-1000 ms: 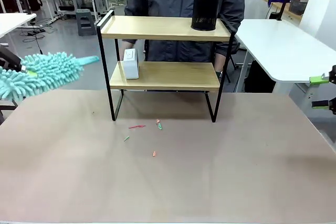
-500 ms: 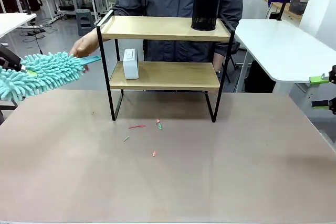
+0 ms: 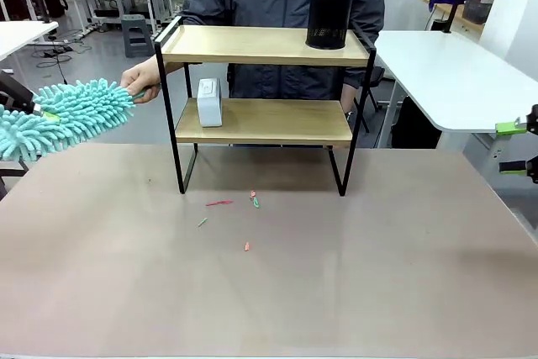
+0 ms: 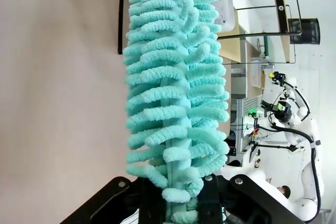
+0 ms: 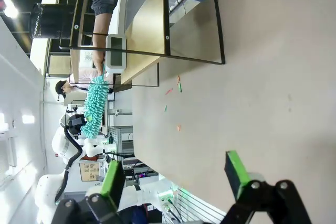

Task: Clean the shelf.
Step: Hand the Duster back to the human.

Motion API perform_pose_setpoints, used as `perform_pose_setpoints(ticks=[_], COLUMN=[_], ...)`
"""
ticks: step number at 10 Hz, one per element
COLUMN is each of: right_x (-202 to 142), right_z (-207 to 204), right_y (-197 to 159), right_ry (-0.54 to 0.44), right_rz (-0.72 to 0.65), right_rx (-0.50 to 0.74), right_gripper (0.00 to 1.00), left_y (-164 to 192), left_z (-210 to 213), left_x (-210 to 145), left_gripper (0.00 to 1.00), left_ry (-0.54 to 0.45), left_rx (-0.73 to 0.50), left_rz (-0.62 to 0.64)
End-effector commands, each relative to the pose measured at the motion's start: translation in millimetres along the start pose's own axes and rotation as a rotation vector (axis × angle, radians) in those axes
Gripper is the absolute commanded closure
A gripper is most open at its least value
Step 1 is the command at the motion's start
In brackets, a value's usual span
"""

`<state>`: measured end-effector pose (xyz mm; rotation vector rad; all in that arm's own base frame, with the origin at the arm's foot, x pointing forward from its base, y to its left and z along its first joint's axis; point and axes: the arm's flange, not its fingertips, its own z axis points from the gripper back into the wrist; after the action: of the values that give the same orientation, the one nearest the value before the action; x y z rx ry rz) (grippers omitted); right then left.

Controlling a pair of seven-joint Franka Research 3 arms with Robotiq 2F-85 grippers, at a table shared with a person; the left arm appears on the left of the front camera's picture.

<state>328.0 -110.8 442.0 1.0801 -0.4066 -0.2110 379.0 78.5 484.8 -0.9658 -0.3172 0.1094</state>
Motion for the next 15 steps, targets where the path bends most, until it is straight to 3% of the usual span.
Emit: perform_pose_setpoints(ticks=[1, 2, 3, 4, 5, 8, 10, 11, 12, 13, 15], right_x=[-4, -4, -4, -4, -4, -4, -4, -4, -4, -4, -4], right_z=[2, 2, 2, 2, 2, 2, 2, 2, 2, 2, 2], right_y=[-2, -2, -2, -2, -2, -2, -2, -2, -2, -2, -2], right_ry=[0.001, 0.001, 0.001, 0.001, 0.001, 0.001, 0.001, 0.001, 0.001, 0.001, 0.001], right_rz=[0.005, 0.005, 0.005, 0.005, 0.005, 0.005, 0.005, 0.005, 0.005, 0.005, 0.005], right_rx=[0.002, 0.002, 0.002, 0.002, 0.002, 0.002, 0.002, 0.002, 0.002, 0.002, 0.002], right_gripper=[0.00, 0.00, 0.00, 0.00, 0.00, 0.00, 0.00, 0.00, 0.00, 0.00, 0.00], left_y=[-3, -6, -9, -11, -11, -2, 31, 47, 58, 25, 25], left_z=[-4, -4, -1, 3, 5, -23, -63, -81, -98, -71, -71], left_x=[3, 0, -3, -6, -9, -15, 2, 11, 17, -14, -14], left_gripper=[0.24, 0.24, 0.00, 0.20, 0.00, 0.00, 0.00, 0.00, 0.00, 0.00, 0.00], left_ry=[0.032, 0.061, 0.056, 0.047, 0.049, 0.158, 0.269, 0.253, 0.240, 0.221, 0.221], left_rx=[-0.005, -0.022, -0.027, -0.046, -0.067, -0.294, -0.501, -0.582, -0.607, -0.483, -0.483], left_rz=[-0.007, -0.025, -0.037, -0.044, -0.049, -0.061, -0.068, -0.039, 0.038, -0.063, -0.063])
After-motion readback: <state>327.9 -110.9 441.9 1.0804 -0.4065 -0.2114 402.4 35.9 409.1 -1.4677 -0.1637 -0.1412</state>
